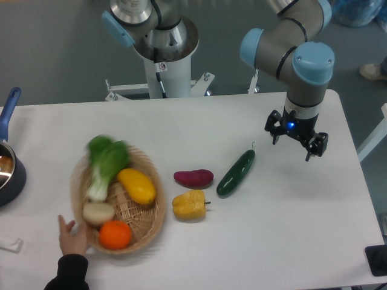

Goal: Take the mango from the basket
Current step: 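Move the open gripper over the basket toward the yellow mango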

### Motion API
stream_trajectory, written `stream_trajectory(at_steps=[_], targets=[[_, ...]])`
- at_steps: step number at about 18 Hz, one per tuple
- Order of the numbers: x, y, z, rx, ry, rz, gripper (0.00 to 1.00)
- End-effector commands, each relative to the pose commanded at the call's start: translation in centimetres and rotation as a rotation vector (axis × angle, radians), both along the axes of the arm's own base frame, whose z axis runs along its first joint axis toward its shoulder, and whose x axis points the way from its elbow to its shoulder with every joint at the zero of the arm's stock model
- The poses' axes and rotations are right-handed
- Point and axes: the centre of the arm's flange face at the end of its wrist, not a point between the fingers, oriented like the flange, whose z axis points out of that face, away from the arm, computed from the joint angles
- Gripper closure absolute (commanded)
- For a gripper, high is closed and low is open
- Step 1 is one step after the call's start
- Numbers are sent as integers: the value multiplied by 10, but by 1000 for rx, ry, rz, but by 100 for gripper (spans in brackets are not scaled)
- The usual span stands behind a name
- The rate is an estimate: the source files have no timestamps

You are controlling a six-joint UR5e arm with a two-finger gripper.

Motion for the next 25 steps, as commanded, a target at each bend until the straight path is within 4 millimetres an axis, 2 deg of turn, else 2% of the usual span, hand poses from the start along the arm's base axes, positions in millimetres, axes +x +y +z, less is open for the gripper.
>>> stream_trajectory(at_steps=[6, 10, 14, 17, 20, 22, 25], targets=[[4, 2, 0, -4, -2, 7, 0], [15, 4, 2, -8, -11, 98, 0], [47, 38, 9, -26, 11, 179, 0], [80, 61, 20, 3, 14, 259, 0], [113, 80, 27, 22, 16, 306, 0], [140, 88, 27, 35, 3, 351, 0], [181, 110, 26, 56, -13, 432, 0]])
